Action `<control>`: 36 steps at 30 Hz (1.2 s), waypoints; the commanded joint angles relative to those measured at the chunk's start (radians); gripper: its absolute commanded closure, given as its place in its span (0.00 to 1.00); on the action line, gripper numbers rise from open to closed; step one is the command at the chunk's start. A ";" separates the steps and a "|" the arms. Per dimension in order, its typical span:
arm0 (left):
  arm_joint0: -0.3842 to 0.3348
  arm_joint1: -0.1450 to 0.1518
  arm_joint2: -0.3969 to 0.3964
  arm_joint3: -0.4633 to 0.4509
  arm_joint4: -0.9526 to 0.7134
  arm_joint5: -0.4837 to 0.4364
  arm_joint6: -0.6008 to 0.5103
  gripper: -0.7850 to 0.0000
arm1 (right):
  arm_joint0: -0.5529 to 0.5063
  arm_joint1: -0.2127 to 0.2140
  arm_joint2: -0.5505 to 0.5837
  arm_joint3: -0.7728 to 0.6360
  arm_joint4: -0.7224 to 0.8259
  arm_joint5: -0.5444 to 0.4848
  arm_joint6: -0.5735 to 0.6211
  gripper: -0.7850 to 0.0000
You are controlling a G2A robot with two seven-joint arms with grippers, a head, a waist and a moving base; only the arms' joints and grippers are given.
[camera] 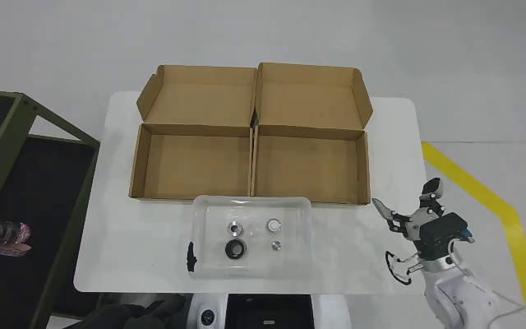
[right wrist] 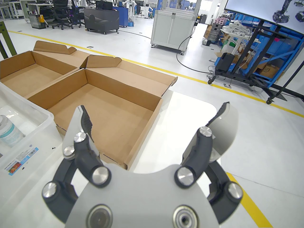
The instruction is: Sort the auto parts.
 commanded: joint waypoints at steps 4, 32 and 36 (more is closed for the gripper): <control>0.000 0.000 0.000 0.000 0.000 0.000 0.000 0.00 | 0.000 0.000 0.000 0.000 0.000 0.000 0.000 0.00; 0.000 0.000 0.000 0.000 0.000 0.000 0.000 0.00 | 0.160 0.027 -0.139 -0.102 0.076 -0.330 0.447 0.00; 0.000 0.000 0.000 0.000 0.000 0.000 0.000 0.00 | 0.206 0.032 -0.201 -0.119 0.081 -0.384 0.534 0.00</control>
